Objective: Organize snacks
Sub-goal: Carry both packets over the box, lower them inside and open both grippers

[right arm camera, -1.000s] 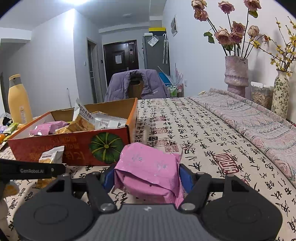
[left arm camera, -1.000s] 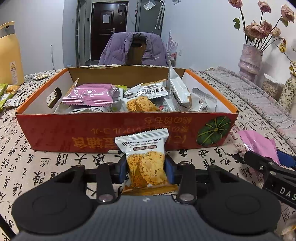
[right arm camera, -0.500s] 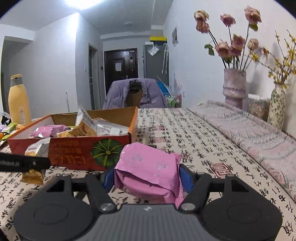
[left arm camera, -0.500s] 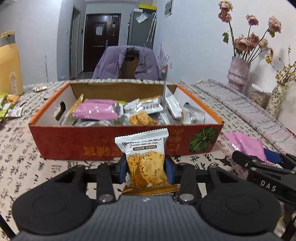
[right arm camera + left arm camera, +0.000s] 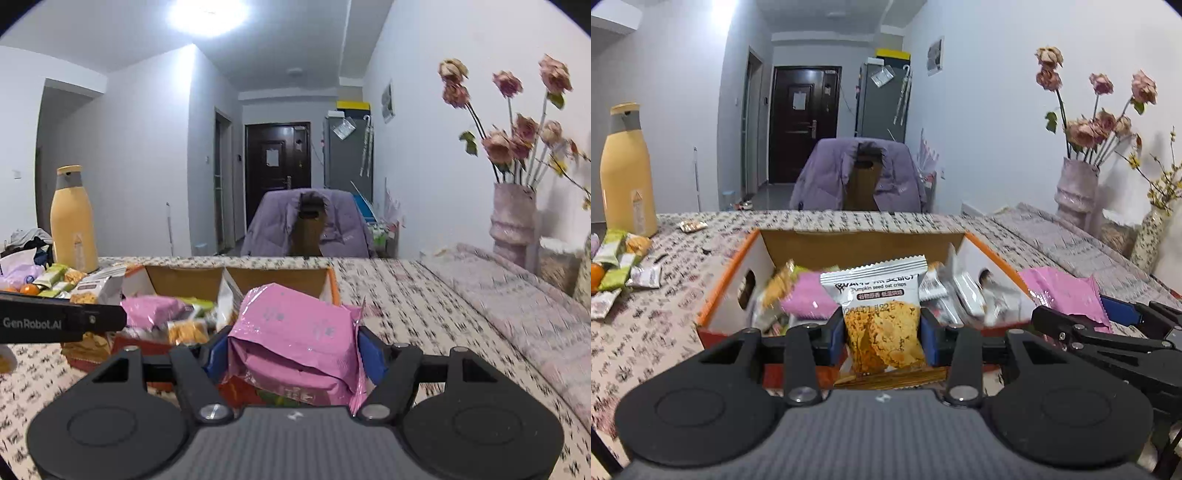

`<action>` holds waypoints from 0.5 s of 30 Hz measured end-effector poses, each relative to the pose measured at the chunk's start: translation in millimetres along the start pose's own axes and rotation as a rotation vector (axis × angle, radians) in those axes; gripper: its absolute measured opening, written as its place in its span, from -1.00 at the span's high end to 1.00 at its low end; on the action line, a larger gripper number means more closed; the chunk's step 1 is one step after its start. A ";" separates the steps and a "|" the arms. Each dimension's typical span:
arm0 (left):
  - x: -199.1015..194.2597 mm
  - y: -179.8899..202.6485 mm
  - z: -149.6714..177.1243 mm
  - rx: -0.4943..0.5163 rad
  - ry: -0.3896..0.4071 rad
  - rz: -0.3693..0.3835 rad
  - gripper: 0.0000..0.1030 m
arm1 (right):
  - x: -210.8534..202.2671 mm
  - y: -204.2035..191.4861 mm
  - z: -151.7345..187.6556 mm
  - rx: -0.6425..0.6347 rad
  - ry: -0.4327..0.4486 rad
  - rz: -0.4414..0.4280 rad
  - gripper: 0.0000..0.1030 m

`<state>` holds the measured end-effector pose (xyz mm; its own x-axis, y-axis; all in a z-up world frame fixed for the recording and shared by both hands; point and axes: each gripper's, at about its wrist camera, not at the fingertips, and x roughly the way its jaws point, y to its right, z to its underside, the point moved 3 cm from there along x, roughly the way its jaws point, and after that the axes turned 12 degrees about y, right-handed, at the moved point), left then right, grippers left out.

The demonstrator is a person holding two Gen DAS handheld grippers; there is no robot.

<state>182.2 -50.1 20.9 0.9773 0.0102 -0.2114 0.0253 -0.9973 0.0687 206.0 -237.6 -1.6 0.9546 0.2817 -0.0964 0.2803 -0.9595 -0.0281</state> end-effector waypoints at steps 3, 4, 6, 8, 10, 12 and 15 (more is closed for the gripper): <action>5.5 -5.8 -8.7 -0.004 0.017 -0.012 0.20 | 12.8 -4.6 -8.6 -0.008 0.010 -0.008 -0.34; 8.1 -8.1 -11.5 -0.006 0.021 -0.016 0.20 | 17.1 -5.3 -10.6 -0.007 0.010 -0.010 -0.34; 13.2 -12.2 -15.5 -0.013 0.024 -0.021 0.20 | 26.1 -5.9 -14.2 -0.001 0.007 -0.012 -0.34; 19.5 -16.1 -18.9 -0.016 0.024 -0.023 0.20 | 36.8 -6.6 -17.5 0.009 -0.002 -0.021 -0.34; 26.4 -18.3 -21.3 -0.016 0.024 -0.026 0.20 | 46.6 -8.1 -19.3 0.015 -0.008 -0.026 -0.34; 33.2 -21.4 -23.2 -0.019 0.024 -0.032 0.20 | 56.3 -10.4 -22.0 0.020 -0.013 -0.032 -0.34; 45.4 -25.8 -26.6 -0.025 0.021 -0.041 0.20 | 70.2 -15.7 -25.9 0.020 -0.014 -0.043 -0.34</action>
<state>231.4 -22.0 35.4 0.9796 0.0525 -0.1939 0.0702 -0.9939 0.0853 271.3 -202.7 17.8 0.9402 0.3230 -0.1084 0.3190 -0.9463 -0.0529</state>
